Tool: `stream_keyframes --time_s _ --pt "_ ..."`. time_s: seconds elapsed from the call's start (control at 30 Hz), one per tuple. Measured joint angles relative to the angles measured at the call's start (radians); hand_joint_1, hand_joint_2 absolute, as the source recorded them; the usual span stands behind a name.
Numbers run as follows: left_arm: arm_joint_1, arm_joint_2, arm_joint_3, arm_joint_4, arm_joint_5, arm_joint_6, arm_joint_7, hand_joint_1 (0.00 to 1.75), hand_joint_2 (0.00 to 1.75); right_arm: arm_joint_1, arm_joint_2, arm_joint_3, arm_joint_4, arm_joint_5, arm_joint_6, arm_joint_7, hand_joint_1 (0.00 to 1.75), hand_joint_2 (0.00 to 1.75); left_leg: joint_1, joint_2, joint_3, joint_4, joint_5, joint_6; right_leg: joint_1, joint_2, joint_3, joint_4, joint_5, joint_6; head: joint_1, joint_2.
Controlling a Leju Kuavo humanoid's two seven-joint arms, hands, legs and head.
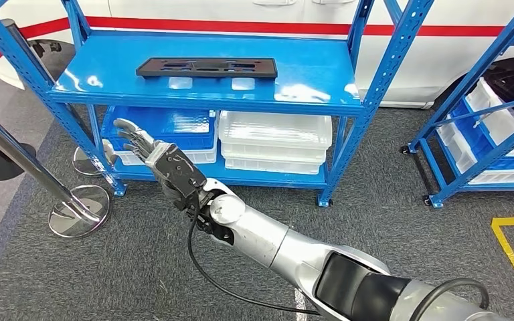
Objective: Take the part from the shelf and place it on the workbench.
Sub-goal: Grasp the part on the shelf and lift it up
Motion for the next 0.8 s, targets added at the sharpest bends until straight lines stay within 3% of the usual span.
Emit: stream_keyframes --time_s 0.03,0.07,0.23,0.3,0.37,0.4,0.43,0.5,0.57,0.63,0.73,0.8 --pt "-0.005 -0.002 0.000 0.000 -0.001 0.001 0.000 0.00 0.00 -0.003 0.000 0.000 -0.002 0.001 0.000 0.000 0.00 0.00 -0.002 0.001 0.019 -0.051 0.028 0.000 0.001 0.000 0.001 0.008 -0.008 0.006 -0.001 0.000" --pt "-0.010 -0.003 0.000 0.000 -0.001 0.002 0.001 0.00 0.00 -0.005 0.000 0.000 -0.005 0.001 0.000 0.001 0.00 0.00 -0.003 0.001 0.037 -0.091 0.035 0.005 0.002 0.001 -0.001 0.015 -0.013 0.011 -0.002 0.000" --pt "-0.014 -0.010 0.000 0.000 -0.002 0.004 0.003 0.00 0.00 -0.010 0.000 0.000 -0.014 0.001 -0.002 0.004 0.00 0.00 -0.004 -0.004 0.056 -0.127 0.014 0.036 0.004 -0.003 -0.018 0.037 -0.030 0.029 0.001 0.000" --pt "-0.014 -0.012 0.000 0.000 -0.005 0.003 0.002 0.00 0.00 -0.006 -0.002 -0.001 -0.022 0.001 -0.008 0.007 0.00 0.00 -0.002 -0.004 0.064 -0.132 0.011 0.048 0.003 -0.005 -0.062 0.122 -0.070 0.037 0.002 0.000" --pt "-0.007 -0.012 -0.001 0.000 -0.005 0.001 -0.001 0.00 0.00 0.011 -0.007 -0.001 -0.033 0.003 -0.019 0.014 0.00 0.00 -0.004 -0.004 0.072 -0.132 0.005 0.056 0.002 -0.006 -0.134 0.251 -0.110 0.041 0.002 0.000" --pt "-0.002 -0.012 -0.001 0.000 -0.004 -0.001 -0.002 0.00 0.00 0.020 -0.011 -0.001 -0.037 0.003 -0.024 0.017 0.00 0.00 -0.005 -0.005 0.076 -0.132 0.000 0.058 0.002 -0.006 -0.162 0.292 -0.111 0.041 0.002 0.000" --pt "0.003 -0.012 -0.001 0.000 -0.002 -0.003 -0.001 0.00 0.00 0.026 -0.015 -0.001 -0.040 0.002 -0.028 0.018 0.00 0.00 -0.005 -0.006 0.082 -0.132 -0.004 0.059 0.002 -0.006 -0.176 0.298 -0.092 0.040 0.002 0.000" --pt "0.004 -0.013 -0.001 0.000 -0.001 -0.005 0.003 0.00 0.00 0.023 -0.020 -0.003 -0.041 -0.003 -0.033 0.019 0.00 0.00 -0.005 -0.008 0.094 -0.131 -0.015 0.057 0.002 -0.006 -0.153 0.206 -0.010 0.036 0.002 0.000" --pt "-0.005 -0.014 -0.001 0.000 -0.005 -0.005 0.010 0.00 0.00 0.011 -0.021 -0.010 -0.040 -0.017 -0.037 0.018 0.00 0.00 -0.007 -0.012 0.102 -0.130 -0.026 0.049 0.005 -0.004 -0.104 0.090 0.043 0.031 0.001 0.000" --pt "-0.014 -0.014 -0.001 0.000 -0.010 -0.004 0.017 0.00 0.00 0.008 -0.022 -0.019 -0.040 -0.031 -0.038 0.017 0.00 0.00 -0.010 -0.013 0.104 -0.132 -0.031 0.038 0.009 -0.002 -0.079 0.042 0.037 0.026 0.000 0.000" --pt "-0.016 -0.014 -0.002 0.000 -0.012 0.002 0.021 0.00 0.00 0.008 -0.025 -0.028 -0.039 -0.039 -0.040 0.015 0.00 0.00 -0.007 -0.008 0.104 -0.130 -0.043 0.021 0.007 0.003 -0.065 0.024 0.026 0.013 0.000 0.000" --pt "-0.018 -0.016 -0.002 0.000 -0.014 0.005 0.022 0.00 0.00 0.007 -0.026 -0.033 -0.039 -0.039 -0.040 0.014 0.00 0.00 -0.005 -0.003 0.072 -0.062 -0.074 0.014 0.002 0.007 -0.049 0.015 0.021 0.002 -0.001 0.000"
